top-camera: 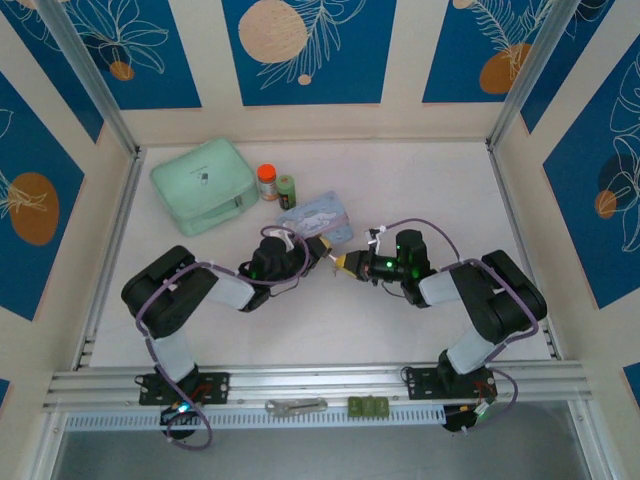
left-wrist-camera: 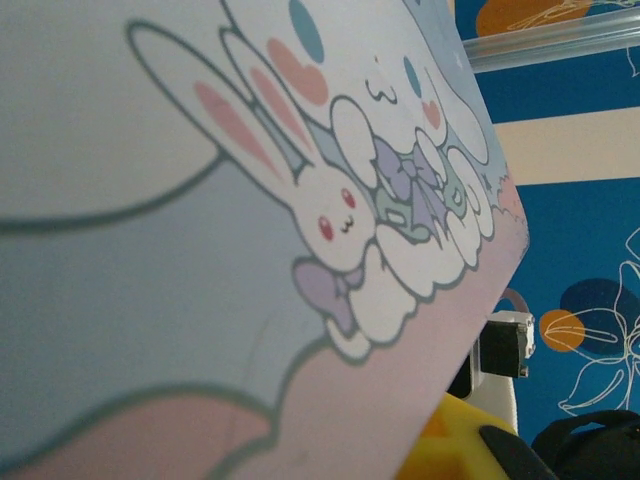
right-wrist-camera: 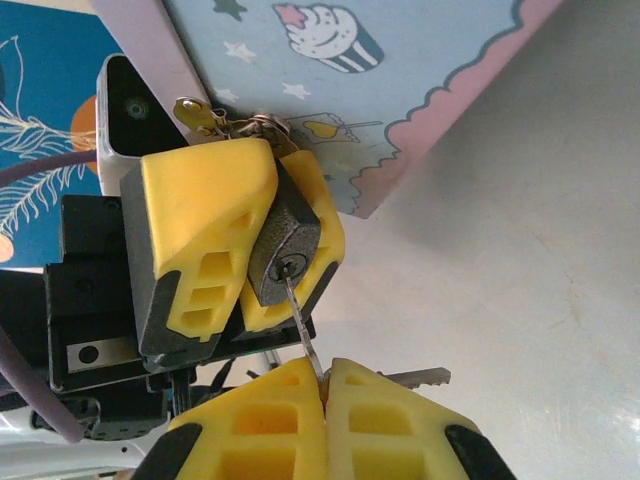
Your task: Unlock the padlock with the key
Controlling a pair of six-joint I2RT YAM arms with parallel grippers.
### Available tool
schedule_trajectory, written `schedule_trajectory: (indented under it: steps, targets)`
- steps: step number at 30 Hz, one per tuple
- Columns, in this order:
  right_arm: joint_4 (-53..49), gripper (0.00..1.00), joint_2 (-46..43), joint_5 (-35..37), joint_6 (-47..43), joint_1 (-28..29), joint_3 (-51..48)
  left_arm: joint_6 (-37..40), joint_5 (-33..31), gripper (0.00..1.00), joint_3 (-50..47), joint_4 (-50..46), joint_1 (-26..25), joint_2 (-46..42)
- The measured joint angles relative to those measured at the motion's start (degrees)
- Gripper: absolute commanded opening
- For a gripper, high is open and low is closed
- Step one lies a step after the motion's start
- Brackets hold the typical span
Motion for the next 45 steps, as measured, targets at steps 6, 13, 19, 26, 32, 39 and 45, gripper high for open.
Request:
schedule_trajectory:
  steps: [6,13,19,26,32,39,45]
  targets:
    - [-0.5,0.00,0.3,0.6,0.9,0.8,1.4,-0.3,-1.2,0.00,0.0,1.2,0.3,0.0]
    - [-2.8,0.00,1.4,-3.1,2.1,-0.8,3.9,-0.1,-1.2,0.00,-0.1,5.2,0.4,1.3]
    - [-4.9,0.00,3.1,-7.2,5.3,-2.2,6.0,-0.3,-1.3,0.00,-1.3,12.9,0.5,5.0]
    - [-4.9,0.00,4.2,-8.7,8.8,-2.4,6.6,-0.3,-1.2,0.00,-1.7,14.7,0.5,5.9]
    - [-5.7,0.00,6.0,-10.7,8.5,-3.1,8.2,-0.1,-1.7,0.00,-1.7,14.6,0.5,5.9]
    - [-9.6,0.00,7.5,-13.0,4.0,-3.7,11.2,0.1,-3.1,0.00,-1.5,14.3,0.5,5.9]
    - [-24.0,0.00,3.4,-9.0,-7.7,-2.4,14.6,0.5,-3.6,0.00,-1.3,13.6,0.5,5.9]
